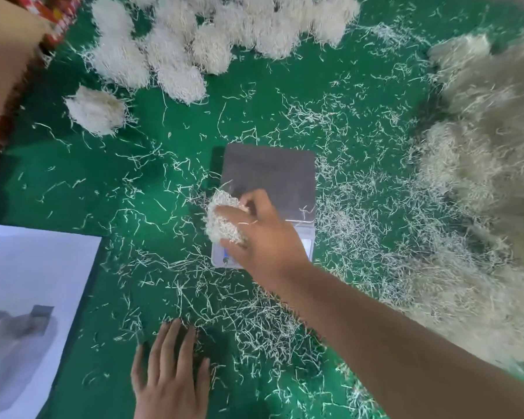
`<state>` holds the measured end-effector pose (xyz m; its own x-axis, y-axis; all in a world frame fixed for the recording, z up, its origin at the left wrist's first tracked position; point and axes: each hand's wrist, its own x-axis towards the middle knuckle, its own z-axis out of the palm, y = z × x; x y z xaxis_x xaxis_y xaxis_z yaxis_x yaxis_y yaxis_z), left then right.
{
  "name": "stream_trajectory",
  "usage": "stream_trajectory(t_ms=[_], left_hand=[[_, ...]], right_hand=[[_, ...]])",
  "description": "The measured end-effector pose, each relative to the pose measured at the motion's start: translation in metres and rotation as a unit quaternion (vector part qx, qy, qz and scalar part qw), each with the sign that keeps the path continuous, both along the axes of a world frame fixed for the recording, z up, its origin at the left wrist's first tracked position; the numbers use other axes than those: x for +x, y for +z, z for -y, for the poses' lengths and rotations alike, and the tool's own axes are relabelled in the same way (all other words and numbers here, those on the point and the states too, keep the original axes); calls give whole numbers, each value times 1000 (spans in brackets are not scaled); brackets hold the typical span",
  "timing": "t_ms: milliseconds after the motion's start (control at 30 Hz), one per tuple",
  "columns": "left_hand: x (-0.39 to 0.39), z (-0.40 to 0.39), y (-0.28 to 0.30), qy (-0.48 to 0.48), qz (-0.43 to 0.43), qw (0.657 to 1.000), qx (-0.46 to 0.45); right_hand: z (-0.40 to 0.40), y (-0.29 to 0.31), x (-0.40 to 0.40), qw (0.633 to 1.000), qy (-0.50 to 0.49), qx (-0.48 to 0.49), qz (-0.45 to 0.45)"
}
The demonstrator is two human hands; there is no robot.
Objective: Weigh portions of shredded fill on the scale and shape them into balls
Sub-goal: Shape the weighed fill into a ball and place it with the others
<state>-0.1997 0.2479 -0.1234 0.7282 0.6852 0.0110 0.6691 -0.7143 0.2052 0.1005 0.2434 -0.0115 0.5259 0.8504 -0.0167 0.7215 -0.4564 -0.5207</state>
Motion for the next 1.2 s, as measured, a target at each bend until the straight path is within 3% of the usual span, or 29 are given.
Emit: stream_trajectory(t_ms=[267, 433, 500, 700, 867, 1200], left_hand=[[2, 2, 6, -7, -28, 1000, 7], [4, 2, 11, -6, -48, 999, 0], [5, 4, 9, -7, -46, 999, 8], [4, 4, 2, -18, -33, 998, 47], [0, 1, -2, -18, -11, 998, 61], [-2, 0, 0, -29, -25, 999, 35]], right_hand=[[109, -1, 66, 997, -49, -29, 44], [178, 10, 111, 971, -230, -45, 55], [181, 18, 111, 965, -253, -28, 53], [91, 34, 41, 993, -103, 44, 23], [23, 17, -16, 996, 6, 85, -6], [30, -10, -56, 995, 84, 1, -47]])
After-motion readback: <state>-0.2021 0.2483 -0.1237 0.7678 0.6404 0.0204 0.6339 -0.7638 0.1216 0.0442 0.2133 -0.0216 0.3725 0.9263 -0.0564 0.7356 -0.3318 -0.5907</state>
